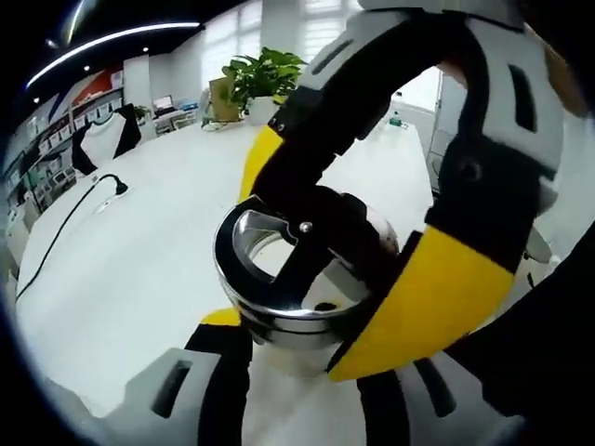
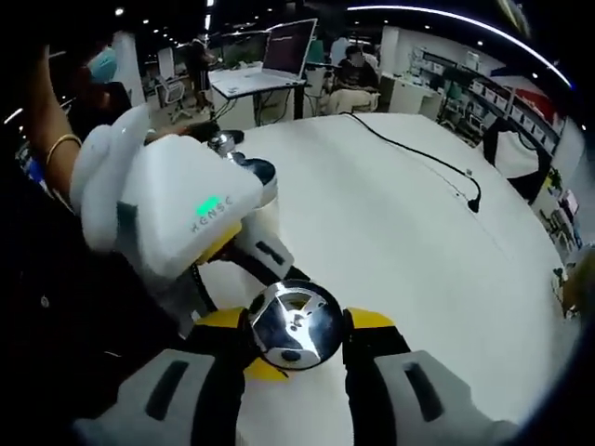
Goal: Rotate the seasoning bottle until the label or dispensing opening points toward the visible target arrow and the bottle remains upright within the marked orientation range
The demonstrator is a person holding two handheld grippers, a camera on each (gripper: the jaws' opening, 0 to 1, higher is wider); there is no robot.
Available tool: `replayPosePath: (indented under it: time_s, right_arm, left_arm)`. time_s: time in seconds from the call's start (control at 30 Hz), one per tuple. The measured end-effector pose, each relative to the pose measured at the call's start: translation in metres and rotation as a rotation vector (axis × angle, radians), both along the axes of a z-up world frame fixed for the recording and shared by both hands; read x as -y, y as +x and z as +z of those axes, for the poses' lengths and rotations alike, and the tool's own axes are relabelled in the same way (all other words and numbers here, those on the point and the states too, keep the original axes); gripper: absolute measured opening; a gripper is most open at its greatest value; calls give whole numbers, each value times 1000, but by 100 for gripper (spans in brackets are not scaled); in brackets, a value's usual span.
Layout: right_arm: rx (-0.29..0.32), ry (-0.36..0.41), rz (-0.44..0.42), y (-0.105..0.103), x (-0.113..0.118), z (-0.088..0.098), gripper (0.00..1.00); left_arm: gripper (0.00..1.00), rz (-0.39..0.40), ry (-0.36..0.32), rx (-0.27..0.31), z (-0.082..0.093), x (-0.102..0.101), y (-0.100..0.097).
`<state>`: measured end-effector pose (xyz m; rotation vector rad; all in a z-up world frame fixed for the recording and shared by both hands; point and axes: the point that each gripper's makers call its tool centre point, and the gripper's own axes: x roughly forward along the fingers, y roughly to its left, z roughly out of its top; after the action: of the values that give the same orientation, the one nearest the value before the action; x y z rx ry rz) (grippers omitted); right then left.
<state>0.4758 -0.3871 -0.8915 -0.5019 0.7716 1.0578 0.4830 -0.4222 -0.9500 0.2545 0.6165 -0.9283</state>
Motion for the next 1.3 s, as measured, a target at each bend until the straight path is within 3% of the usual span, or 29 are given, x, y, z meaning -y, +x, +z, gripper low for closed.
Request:
replayPosePath:
  time_s: [0.13, 0.23, 0.5, 0.53, 0.67, 0.77, 0.97, 1.0, 1.03, 1.3]
  right_arm:
    - [-22, 39, -112, 4, -1, 0, 38]
    - [-93, 77, -241, 4, 3, -2, 39]
    - [-59, 85, -287, 7, 1, -1, 39]
    - [-42, 82, -279, 8, 1, 1, 38]
    - [-45, 83, -248, 8, 1, 0, 38]
    - [-45, 63, -204, 7, 1, 0, 38]
    - [-67, 31, -29, 2, -2, -2, 38]
    - [-73, 11, 65, -2, -4, -2, 38]
    - [-80, 1, 104, -4, -4, -2, 38]
    - [-74, -72, 279, -5, -9, -3, 38]
  left_arm:
    - [45, 88, -6, 7, 0, -2, 2]
    - [45, 137, -8, -6, 0, -4, 3]
    - [45, 153, 5, 17, 0, -5, 3]
    - [44, 98, 23, 24, -1, -4, 1]
    - [43, 31, 2, 23, 0, -7, -1]
    - [42, -19, 46, 61, 0, -11, -4]
    - [41, -42, 43, 63, 0, -15, -8]
    - [40, -47, 32, 65, 1, -15, -9]
    - [40, -50, 27, 62, 1, -15, -10]
    - [40, -90, 51, 88, 0, -22, -9]
